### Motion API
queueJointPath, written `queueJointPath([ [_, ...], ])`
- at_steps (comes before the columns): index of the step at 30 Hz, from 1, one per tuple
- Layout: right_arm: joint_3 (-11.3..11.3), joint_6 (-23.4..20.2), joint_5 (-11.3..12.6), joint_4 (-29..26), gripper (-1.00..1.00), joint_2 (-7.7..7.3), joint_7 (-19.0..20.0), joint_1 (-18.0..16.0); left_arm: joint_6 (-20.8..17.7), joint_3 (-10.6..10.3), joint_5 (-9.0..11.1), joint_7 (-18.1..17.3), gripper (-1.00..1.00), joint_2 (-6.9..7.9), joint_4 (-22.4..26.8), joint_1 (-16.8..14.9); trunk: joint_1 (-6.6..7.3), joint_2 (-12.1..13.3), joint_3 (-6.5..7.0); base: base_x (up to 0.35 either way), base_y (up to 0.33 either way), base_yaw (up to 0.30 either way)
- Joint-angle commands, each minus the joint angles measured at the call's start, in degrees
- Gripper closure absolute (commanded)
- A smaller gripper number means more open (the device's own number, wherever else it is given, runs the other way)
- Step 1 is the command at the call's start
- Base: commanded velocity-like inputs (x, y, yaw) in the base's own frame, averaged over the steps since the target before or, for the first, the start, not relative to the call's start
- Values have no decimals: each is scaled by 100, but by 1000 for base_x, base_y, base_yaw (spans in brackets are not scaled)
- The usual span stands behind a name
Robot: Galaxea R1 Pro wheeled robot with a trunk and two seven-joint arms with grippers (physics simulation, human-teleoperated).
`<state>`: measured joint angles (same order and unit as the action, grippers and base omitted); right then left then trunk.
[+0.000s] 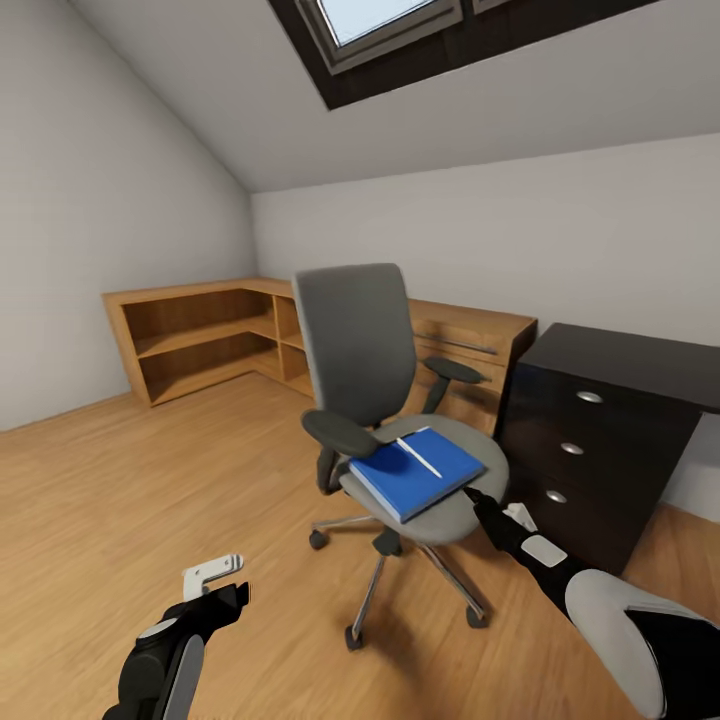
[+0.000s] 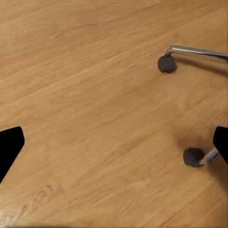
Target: In the bedroom, organize the workspace by keeping the computer under the desk, ensuring the monitor is on the desk, placing the keyboard on the desk next to the monitor, placing the mouse on the desk next to the keyboard, moving the folder from the swivel chair onto the desk next to the mouse, stacking the notebook on top of the folder with the pen on top of the notebook, and positioning the swivel chair next to the desk.
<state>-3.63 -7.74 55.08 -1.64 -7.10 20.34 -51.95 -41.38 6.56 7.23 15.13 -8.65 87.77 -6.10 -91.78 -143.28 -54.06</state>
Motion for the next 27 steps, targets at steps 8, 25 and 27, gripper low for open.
queueJointPath([
  [8,158,-28,-15,9,-100,-2,14,0,-20,3,59,34,-100,-5,3,-5,1,-2,14,119,0,233],
  [25,157,-26,-15,6,-100,-2,14,0,-19,3,59,34,-100,-5,3,-5,1,-2,39,314,0,233],
  [27,155,-25,-15,6,-100,-2,19,0,-20,0,59,34,-100,-5,3,-5,1,-2,39,256,0,107],
])
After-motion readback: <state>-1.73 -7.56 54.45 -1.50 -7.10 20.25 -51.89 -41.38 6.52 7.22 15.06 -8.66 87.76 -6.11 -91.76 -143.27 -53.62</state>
